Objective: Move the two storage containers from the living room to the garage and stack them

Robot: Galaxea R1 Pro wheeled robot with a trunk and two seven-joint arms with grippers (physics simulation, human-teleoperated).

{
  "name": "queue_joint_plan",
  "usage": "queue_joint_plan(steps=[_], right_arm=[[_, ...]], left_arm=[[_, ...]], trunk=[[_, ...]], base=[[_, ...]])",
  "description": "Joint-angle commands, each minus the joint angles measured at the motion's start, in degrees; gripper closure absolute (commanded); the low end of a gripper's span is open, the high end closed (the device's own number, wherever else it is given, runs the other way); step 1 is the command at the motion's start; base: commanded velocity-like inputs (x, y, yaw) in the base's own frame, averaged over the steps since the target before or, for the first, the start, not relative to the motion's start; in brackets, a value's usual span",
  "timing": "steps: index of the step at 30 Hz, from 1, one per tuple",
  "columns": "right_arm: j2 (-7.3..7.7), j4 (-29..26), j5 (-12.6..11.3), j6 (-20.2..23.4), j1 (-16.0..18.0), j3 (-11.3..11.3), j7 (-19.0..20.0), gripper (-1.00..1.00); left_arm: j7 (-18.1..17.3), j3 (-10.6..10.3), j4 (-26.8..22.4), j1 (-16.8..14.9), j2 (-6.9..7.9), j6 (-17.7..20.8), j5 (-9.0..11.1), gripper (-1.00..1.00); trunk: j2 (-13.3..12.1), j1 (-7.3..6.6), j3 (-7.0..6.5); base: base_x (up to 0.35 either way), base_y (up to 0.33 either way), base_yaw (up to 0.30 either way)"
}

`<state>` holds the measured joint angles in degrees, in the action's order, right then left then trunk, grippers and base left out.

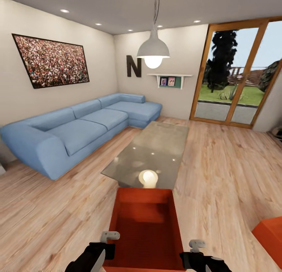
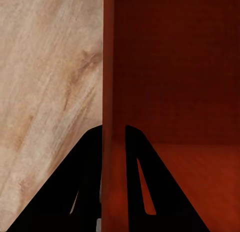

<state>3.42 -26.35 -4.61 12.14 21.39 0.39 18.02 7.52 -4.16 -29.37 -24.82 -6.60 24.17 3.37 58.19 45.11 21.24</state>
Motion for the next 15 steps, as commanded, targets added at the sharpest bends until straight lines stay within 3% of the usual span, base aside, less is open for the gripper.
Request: queue_joint_plan(steps=[1,15], right_arm=[[0.05,-0.01,-0.49,0.52,-0.03,-0.12,0.17,1.00],[0.02,-0.01,-0.42,0.50,-0.03,-0.08,0.11,1.00]], left_arm=[[0.74,0.29,-0.24,-0.05,0.03,-0.61,-1.61,1.00],[0.74,0.29,-0.24,-0.05,0.09,-0.60,-1.60,1.00]], trunk=[[-0.37,-0.22,-0.17],[-5.99,-3.30,-3.47]], base=[[0.000,0.000,0.242],[0.000,0.000,0.239]])
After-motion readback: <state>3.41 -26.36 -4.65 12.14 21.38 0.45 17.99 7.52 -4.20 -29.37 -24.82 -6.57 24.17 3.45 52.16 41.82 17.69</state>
